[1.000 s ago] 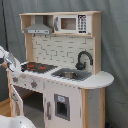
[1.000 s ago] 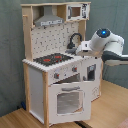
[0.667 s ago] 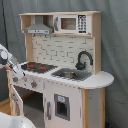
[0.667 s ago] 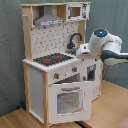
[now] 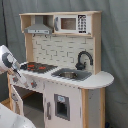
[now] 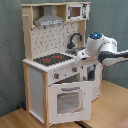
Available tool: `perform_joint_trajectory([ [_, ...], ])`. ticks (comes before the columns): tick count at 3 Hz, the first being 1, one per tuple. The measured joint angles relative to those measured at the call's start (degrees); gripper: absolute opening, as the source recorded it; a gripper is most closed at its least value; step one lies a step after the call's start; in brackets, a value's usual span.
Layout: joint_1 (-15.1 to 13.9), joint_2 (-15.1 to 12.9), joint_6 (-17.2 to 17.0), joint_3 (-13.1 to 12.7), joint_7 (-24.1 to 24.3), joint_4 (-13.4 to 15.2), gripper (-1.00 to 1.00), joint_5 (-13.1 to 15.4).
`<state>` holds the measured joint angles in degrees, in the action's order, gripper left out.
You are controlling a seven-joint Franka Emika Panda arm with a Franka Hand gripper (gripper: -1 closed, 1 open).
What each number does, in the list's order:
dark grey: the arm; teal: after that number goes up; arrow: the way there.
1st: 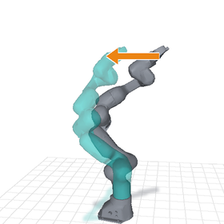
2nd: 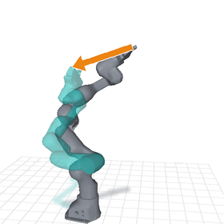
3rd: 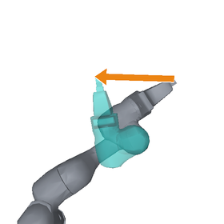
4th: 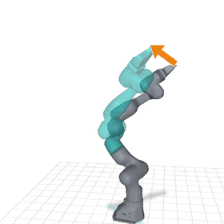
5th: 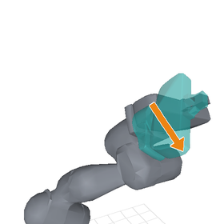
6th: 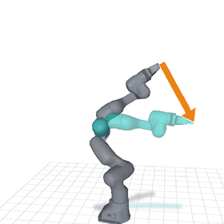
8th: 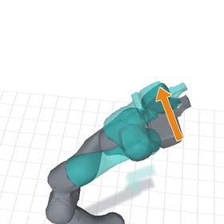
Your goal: Play with the kitchen
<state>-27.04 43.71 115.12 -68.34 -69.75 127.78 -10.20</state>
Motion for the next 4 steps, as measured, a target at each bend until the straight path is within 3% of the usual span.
perform_joint_trajectory([
  [2,-0.4,-8.1,6.9,-2.0,-3.1,5.0,1.0,0.0],
  [3,-0.9,-9.6,8.4,-2.4,-3.1,5.4,1.0,0.1],
  [4,-1.0,-9.7,8.5,-2.4,-3.1,5.4,-1.0,0.1],
])
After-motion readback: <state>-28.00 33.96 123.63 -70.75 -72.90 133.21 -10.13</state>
